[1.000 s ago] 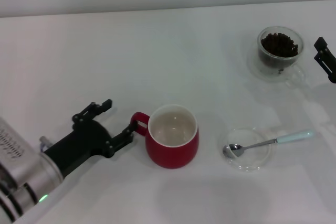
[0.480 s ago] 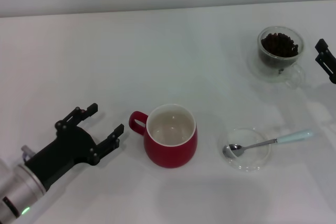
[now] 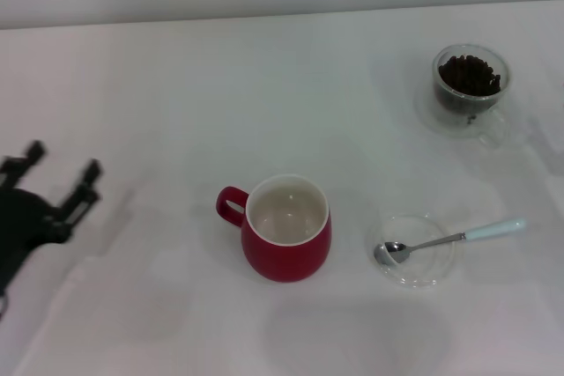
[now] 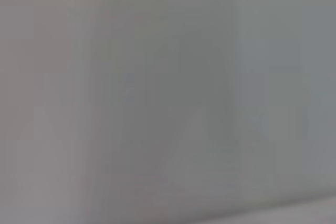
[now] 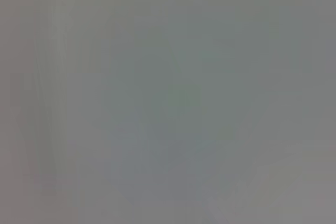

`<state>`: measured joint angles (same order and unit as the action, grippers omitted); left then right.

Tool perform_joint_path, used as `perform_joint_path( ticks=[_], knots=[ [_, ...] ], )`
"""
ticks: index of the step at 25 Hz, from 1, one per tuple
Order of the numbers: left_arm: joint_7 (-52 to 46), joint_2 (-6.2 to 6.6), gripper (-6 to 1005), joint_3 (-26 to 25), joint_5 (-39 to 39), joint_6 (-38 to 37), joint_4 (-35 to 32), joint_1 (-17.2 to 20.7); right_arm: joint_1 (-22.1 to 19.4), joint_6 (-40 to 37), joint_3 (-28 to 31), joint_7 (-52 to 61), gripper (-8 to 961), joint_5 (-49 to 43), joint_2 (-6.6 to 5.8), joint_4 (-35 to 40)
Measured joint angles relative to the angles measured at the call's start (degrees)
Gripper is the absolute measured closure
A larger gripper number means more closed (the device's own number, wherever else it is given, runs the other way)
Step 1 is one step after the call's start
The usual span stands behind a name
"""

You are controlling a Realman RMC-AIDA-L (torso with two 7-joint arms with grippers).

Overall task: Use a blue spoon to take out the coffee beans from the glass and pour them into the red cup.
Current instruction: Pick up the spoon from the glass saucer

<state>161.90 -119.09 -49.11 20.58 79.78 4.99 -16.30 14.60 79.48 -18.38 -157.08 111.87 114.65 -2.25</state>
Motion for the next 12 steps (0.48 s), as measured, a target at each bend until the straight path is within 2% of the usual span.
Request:
perform_joint_path(
  ticks=[3, 8, 11, 12],
  knots=[
    [0.0, -0.01, 220, -0.1, 4.7, 2.9, -2.4, 0.3, -0.8, 0.1, 0.0, 2.2, 83, 0.0, -0.04, 1.5],
    [0.0, -0.15, 221, -0.2, 12.3, 3.2, -3.8, 0.3, -1.9, -0.2, -0.6, 7.5, 83, -0.5, -0.15, 4.4],
    [0.0, -0.14, 221, -0.2, 15.1, 3.2, -3.8, 0.2, -3.1, -0.8, -1.3, 12.9, 83, -1.4, -0.26, 6.7],
    [0.0, -0.13, 221, -0.2, 16.2, 3.1, -3.8, 0.1, -4.2, -1.5, -1.6, 18.1, 83, -3.0, -0.39, 8.9]
  ],
)
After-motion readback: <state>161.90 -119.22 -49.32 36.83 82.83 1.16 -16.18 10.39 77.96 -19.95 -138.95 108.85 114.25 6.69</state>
